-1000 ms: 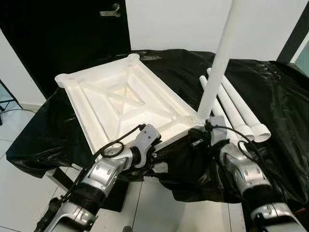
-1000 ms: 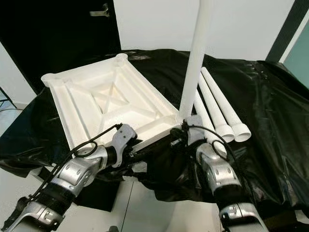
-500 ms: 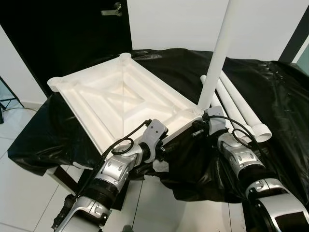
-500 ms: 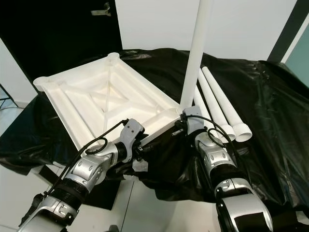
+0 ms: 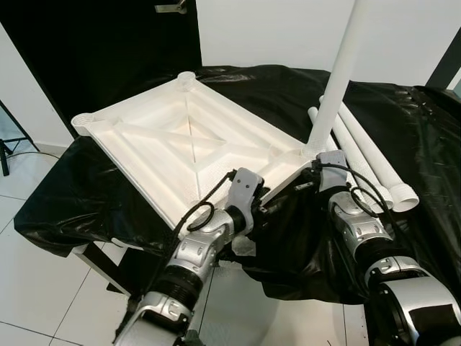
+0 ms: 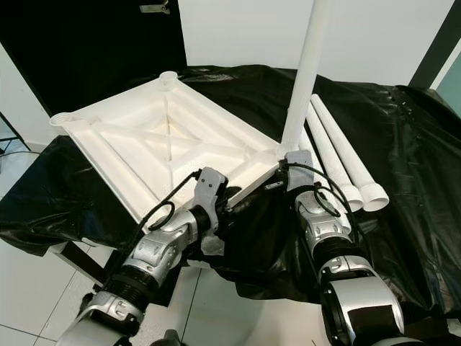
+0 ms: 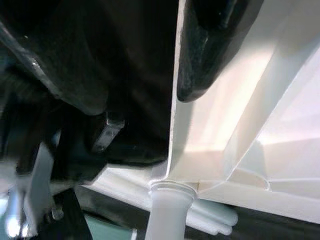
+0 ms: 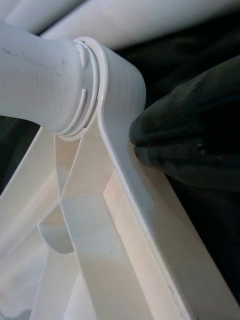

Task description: Building children table

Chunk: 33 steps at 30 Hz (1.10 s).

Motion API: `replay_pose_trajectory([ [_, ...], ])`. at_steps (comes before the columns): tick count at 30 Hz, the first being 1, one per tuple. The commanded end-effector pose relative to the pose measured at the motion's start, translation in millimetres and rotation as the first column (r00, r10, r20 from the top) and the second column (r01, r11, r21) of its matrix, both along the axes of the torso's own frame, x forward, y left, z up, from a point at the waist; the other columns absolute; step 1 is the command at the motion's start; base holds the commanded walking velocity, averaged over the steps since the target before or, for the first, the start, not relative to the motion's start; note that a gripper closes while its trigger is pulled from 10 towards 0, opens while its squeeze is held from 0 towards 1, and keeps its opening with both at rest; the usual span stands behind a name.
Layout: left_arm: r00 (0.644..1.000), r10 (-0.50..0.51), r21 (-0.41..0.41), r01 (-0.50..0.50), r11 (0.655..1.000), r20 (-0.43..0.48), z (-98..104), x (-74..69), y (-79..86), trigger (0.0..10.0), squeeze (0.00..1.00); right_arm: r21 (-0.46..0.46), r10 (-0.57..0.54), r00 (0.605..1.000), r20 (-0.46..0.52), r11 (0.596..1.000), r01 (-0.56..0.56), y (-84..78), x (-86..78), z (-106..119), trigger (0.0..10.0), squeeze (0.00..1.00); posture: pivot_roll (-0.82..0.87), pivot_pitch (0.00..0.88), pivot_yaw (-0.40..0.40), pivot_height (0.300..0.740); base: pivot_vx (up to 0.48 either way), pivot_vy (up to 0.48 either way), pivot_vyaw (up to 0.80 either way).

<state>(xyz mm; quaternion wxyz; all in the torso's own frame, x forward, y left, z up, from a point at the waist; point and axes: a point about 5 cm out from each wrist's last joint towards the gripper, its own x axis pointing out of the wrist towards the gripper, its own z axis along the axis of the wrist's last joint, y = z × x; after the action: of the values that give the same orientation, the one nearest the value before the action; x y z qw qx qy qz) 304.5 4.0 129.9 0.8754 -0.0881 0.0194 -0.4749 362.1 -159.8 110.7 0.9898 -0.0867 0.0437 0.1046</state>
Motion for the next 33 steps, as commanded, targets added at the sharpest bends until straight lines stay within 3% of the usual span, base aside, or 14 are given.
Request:
replay_pose_trajectory([
  [1,0.993,-0.087,-0.088,0.094,0.992,0.084,23,-6.7,-23.8,10.0,0.00,0.022,0.120,0.987,0.104,0.992,-0.123,29.8,-0.9,16,10.0,0.00,0.20,0.000,-0.009,0.740,0.000,0.000,0.00],
  [11,0.993,-0.045,-0.132,0.060,0.989,0.112,27,-2.9,-22.9,10.0,0.00,0.037,0.130,0.974,0.187,0.990,-0.139,33.4,-15.7,27,10.0,0.00,0.18,0.000,0.003,0.740,0.000,0.000,0.00],
  [16,0.991,-0.034,-0.156,0.054,0.986,0.131,33,-0.7,-14.7,10.0,0.00,0.034,0.060,0.967,0.247,0.997,-0.070,25.7,-23.8,46,10.0,0.00,0.18,0.000,0.004,0.740,0.000,0.000,0.00],
  [17,0.987,-0.063,-0.130,0.083,0.988,0.145,31,-0.5,-5.2,10.0,0.00,0.043,-0.040,0.962,0.272,0.999,0.029,14.0,-34.5,57,10.0,0.00,0.18,0.000,0.005,0.740,0.000,0.000,0.00],
  [19,0.986,-0.094,-0.075,0.105,0.992,0.135,23,0.0,5.9,10.0,0.00,0.044,-0.101,0.954,0.284,0.995,0.092,6.3,-43.0,62,10.0,0.00,0.18,0.000,0.005,0.740,0.000,0.000,0.00],
  [26,0.988,-0.097,0.055,0.091,0.994,0.116,6,3.1,29.7,10.0,0.00,0.023,-0.144,0.941,0.306,0.989,0.143,-1.8,-57.0,62,10.0,0.00,0.17,0.000,0.013,0.740,0.000,0.000,0.00],
  [28,0.990,-0.081,0.094,0.070,0.993,0.118,1,5.1,37.0,10.0,0.00,0.023,-0.201,0.931,0.304,0.979,0.204,-10.4,-62.3,58,10.0,0.00,0.17,0.000,0.016,0.740,0.000,0.000,0.00],
  [30,0.992,-0.030,0.135,0.013,0.991,0.125,-3,9.6,47.1,10.0,0.00,0.021,-0.323,0.899,0.297,0.943,0.332,-29.6,-76.6,48,10.0,0.00,0.18,0.000,0.018,0.740,0.000,0.000,0.00],
  [33,0.991,0.001,0.132,-0.018,0.991,0.130,-3,11.8,51.0,10.0,0.00,0.013,-0.373,0.885,0.278,0.923,0.385,-37.4,-86.9,42,10.0,0.00,0.17,0.000,0.019,0.740,0.000,0.000,0.00],
])
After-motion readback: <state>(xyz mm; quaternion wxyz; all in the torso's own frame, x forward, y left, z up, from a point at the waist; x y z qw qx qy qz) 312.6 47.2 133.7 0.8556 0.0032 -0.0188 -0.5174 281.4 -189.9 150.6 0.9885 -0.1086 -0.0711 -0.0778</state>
